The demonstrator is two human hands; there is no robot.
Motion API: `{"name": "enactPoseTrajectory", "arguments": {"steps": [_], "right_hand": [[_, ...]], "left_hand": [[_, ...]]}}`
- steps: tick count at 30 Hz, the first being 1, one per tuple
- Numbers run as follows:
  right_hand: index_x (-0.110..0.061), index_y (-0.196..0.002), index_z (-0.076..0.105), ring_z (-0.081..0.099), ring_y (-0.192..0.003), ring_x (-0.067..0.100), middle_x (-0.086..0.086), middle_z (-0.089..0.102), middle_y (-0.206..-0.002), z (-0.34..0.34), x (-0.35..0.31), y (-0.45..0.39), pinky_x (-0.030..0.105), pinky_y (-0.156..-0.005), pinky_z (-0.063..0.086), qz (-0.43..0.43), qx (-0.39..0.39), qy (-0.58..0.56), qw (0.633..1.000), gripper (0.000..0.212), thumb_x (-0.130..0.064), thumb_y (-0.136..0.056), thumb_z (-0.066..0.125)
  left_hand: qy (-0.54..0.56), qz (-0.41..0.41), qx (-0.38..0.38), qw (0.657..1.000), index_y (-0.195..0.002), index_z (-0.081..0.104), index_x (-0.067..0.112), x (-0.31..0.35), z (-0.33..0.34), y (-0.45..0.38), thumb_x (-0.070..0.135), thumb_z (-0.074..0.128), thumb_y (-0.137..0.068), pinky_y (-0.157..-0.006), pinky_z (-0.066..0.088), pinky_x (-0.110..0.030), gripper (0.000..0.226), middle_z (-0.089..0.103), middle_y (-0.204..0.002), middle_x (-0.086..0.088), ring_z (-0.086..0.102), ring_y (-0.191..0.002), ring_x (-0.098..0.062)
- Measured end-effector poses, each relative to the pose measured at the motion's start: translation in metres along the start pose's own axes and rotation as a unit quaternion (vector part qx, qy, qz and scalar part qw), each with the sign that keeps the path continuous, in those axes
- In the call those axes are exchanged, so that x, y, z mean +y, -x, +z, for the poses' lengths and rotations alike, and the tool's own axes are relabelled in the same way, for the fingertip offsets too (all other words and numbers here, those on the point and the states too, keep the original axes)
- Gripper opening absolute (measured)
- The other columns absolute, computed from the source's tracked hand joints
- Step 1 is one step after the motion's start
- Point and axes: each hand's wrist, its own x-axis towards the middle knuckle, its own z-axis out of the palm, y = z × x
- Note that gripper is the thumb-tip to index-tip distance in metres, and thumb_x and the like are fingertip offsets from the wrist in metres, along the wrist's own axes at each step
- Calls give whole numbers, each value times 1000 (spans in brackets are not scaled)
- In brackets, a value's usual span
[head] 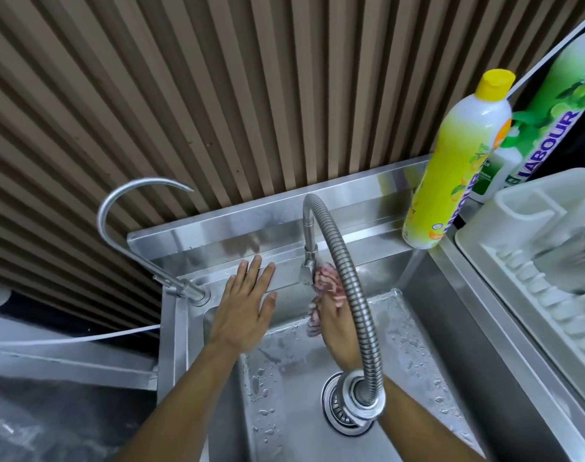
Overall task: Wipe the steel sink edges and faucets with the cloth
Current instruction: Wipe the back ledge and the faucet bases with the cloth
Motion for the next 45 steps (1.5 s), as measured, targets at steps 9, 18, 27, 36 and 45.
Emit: {"name": "enactPoseTrajectory", "arguments": {"steps": [9,18,27,36,45], "right_hand": [[-3,-118,69,74,-98,27,1,77,-105,51,-17,49,30,-75,59,-88,-71,-7,994,41,-40,-105,55],[-9,-159,32,19,-155,35,19,26,-166,69,-21,-41,47,-127,21,-472,-114,631,605,63,-22,-98,20],[-1,-158,27,23,-155,32,19,28,-165,24,9,-32,47,-127,20,-460,-175,591,639,81,-23,-83,51],[-18,-101,60,48,-89,16,6,69,-91,-89,-37,-72,34,-82,45,-457,10,423,782,29,0,-79,66],[-22,-156,16,27,-151,29,12,33,-164,-66,-16,-93,52,-125,20,-366,-30,483,795,65,-28,-106,57]], "left_hand": [[356,-134,117,917,-125,66,37,-22,-17,30,26,49,-107,-110,45,-28,28,67,-129,22,60,-127,-7],[477,-190,335,790,-132,57,25,-11,-43,43,10,45,-107,-106,49,-40,32,65,-127,4,63,-120,-18],[160,-29,123,979,-152,42,20,16,-17,2,38,29,-110,-126,24,-39,47,38,-159,2,31,-147,-15],[-60,60,49,995,-163,9,13,42,23,-33,54,33,-105,-129,13,-46,75,11,-172,-6,8,-159,-24],[-23,52,96,994,-154,-34,33,36,23,-20,56,31,-108,-129,7,-50,82,-16,-170,2,-20,-156,-14]]}}
